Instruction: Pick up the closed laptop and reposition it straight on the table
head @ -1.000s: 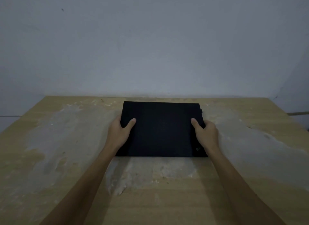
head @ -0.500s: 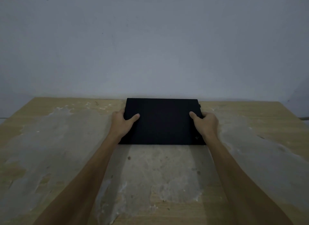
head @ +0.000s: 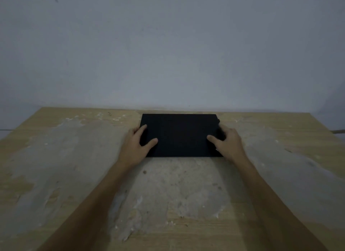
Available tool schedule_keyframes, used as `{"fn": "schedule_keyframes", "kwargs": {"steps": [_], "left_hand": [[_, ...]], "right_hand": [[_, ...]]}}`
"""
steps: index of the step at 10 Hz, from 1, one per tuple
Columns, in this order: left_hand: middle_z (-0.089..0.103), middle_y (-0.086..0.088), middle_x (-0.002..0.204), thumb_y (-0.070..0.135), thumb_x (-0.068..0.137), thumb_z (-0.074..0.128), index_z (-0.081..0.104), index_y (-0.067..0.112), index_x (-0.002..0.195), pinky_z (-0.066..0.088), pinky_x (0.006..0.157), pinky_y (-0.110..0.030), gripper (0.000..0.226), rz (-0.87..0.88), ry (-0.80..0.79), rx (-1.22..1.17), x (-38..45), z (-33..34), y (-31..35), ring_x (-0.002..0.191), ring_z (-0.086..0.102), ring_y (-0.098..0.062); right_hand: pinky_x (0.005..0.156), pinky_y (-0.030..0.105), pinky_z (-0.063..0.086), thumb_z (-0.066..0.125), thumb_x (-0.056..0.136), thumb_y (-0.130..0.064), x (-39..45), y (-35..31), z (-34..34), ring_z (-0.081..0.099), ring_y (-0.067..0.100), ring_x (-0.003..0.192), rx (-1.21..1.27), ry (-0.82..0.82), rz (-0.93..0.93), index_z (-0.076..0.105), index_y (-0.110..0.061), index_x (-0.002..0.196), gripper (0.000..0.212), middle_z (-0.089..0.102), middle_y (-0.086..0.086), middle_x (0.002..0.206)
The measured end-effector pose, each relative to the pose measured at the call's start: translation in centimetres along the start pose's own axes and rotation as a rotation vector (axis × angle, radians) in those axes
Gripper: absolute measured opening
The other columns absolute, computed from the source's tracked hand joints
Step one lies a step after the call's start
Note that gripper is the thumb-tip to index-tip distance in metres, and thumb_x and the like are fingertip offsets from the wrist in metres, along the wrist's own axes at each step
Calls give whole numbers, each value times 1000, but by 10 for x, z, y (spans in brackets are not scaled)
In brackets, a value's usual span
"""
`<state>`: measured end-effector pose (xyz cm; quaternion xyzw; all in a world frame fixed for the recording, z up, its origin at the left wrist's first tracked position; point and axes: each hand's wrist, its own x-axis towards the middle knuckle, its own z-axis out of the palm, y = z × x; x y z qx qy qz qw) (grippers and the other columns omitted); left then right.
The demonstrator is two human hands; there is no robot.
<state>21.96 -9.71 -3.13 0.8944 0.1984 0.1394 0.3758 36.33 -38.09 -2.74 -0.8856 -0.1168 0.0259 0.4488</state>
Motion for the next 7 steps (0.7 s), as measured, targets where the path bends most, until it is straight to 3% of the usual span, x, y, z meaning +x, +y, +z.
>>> {"fn": "schedule_keyframes", "kwargs": {"steps": [1,2,3,4,5,6,7], "left_hand": [[14,0,173,72,89,55,33,31,161,27,121,-41,86,131,-105,149,-36,-2,-6,156,21,-22],[1,-2,176,70,94,42,29,35,162,24,124,-44,78,152,-151,246,-53,-6,-5,160,12,-23],[7,-3,176,54,104,43,38,32,159,29,124,-45,60,151,-141,230,-57,-8,2,160,17,-27],[31,-7,170,43,102,58,55,24,150,34,119,-42,52,133,-70,160,-61,-10,8,153,34,-29],[59,-11,149,33,97,69,69,11,136,44,107,-32,44,135,27,133,-68,-12,10,134,58,-29],[67,-3,101,27,95,73,79,8,107,52,80,-27,23,174,156,145,-76,-17,17,89,66,-20],[67,-1,85,31,96,71,75,15,89,55,70,-32,19,166,191,303,-78,-33,29,75,63,-17]], "right_hand": [[119,45,33,60,84,-72,-37,9,8,29,27,149,-220,-22,-90,40,-27,156,87,27,5,165],[120,49,29,45,73,-92,-53,7,8,18,25,155,-345,-63,-124,38,-38,156,99,15,0,171],[119,48,29,42,70,-94,-60,1,4,17,25,156,-377,-81,-129,38,-38,156,103,14,0,172],[119,49,29,51,74,-88,-70,-4,4,17,26,156,-357,-48,-107,43,-36,154,96,19,0,171],[119,47,30,61,82,-74,-77,-11,6,21,28,155,-334,-18,-80,48,-30,152,84,25,3,169],[112,43,40,67,91,-53,-85,-20,0,41,31,145,-344,6,-83,58,-19,145,65,42,10,160],[89,37,55,72,93,-32,-90,-35,-6,67,27,108,-394,35,-104,72,-8,121,37,71,13,124]]}}
